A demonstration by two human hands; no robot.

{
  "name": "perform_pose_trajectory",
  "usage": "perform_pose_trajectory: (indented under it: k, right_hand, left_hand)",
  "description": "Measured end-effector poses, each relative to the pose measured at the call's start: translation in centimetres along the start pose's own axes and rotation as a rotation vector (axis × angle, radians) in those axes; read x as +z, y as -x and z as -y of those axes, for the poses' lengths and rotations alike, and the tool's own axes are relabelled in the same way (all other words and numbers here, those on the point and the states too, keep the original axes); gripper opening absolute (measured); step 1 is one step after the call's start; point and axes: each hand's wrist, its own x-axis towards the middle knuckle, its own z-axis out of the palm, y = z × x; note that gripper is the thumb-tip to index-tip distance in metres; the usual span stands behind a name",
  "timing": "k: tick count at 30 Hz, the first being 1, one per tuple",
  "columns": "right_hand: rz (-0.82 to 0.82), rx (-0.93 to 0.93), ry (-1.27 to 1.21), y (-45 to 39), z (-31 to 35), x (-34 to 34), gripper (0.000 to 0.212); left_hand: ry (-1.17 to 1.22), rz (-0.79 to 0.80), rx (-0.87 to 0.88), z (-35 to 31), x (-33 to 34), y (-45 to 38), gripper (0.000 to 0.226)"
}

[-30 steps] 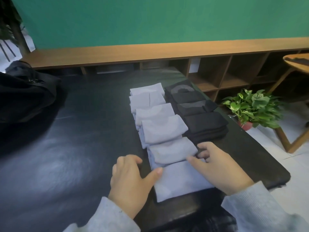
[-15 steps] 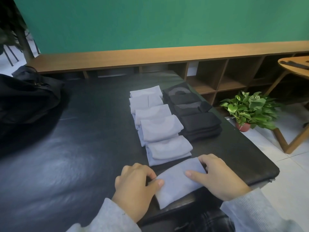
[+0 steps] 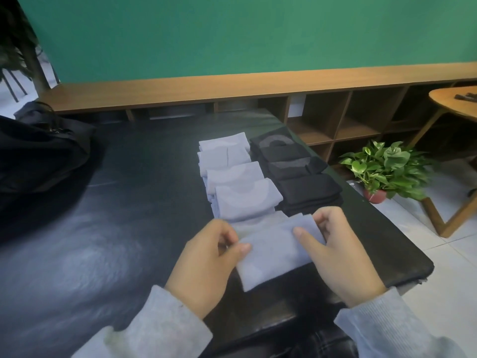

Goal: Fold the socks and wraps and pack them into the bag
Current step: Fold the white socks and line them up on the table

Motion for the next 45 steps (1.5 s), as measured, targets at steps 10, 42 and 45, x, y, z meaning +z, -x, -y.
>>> perform_pose_trajectory:
  k: [10, 42, 45]
  right_hand:
    - [0.047, 0.015, 0.108, -1.2, -1.3, 2.7, 0.015]
    - [-0.04, -0.063, 0.238, -0.7, -0.1, 1.3, 0.019]
    - [-0.003, -0.026, 0.309, -0.8, -1.4, 2.0, 0.02]
  left_hand:
    - [-0.045, -0.128, -0.047, 1.2, 1.3, -1.1, 0.007]
    - [-0.055, -0.014, 0.057, -0.4, 0.3, 0.0, 0.017]
    - [-0.214, 0.001, 0.094, 0.7, 0.6, 0.0, 0.019]
